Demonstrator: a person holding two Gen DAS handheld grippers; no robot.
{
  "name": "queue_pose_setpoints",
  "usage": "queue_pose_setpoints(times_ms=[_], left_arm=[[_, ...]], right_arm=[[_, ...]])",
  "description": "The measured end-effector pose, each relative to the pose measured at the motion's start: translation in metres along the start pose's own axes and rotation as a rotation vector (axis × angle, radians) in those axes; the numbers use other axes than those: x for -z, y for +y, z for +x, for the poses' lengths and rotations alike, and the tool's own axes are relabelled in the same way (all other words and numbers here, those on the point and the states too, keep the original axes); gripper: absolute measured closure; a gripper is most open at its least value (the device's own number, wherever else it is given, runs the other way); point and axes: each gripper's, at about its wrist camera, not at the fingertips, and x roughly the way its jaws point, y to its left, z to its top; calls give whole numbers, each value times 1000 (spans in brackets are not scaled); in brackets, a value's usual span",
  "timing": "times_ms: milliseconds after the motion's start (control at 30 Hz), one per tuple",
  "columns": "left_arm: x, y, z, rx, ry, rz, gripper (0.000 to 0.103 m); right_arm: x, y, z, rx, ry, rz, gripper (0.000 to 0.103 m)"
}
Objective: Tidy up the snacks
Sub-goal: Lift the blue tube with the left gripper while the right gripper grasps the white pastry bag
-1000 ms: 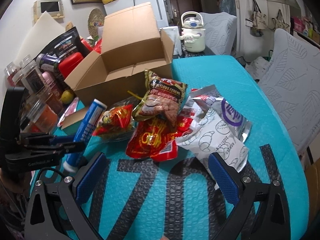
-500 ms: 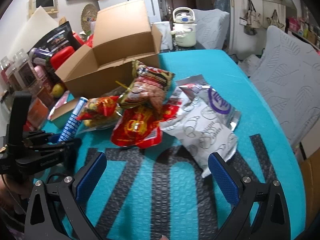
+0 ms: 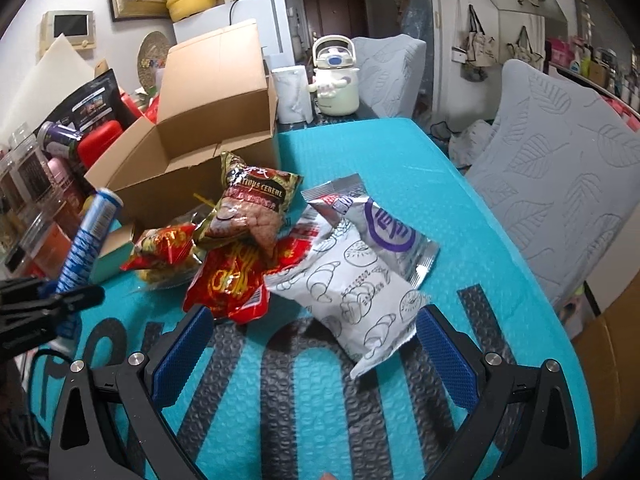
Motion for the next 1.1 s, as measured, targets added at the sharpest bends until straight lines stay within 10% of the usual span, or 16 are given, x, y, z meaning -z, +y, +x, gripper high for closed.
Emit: queue_pose_setpoints(times_ms=[533, 1100], left_arm=[[-16, -45, 27, 70, 58, 4, 75], [-12, -54, 37, 57, 86, -3, 75]], right_arm=[[-13, -24, 38, -70, 101, -209, 1], [-12, -19, 61, -114, 208, -302, 42]])
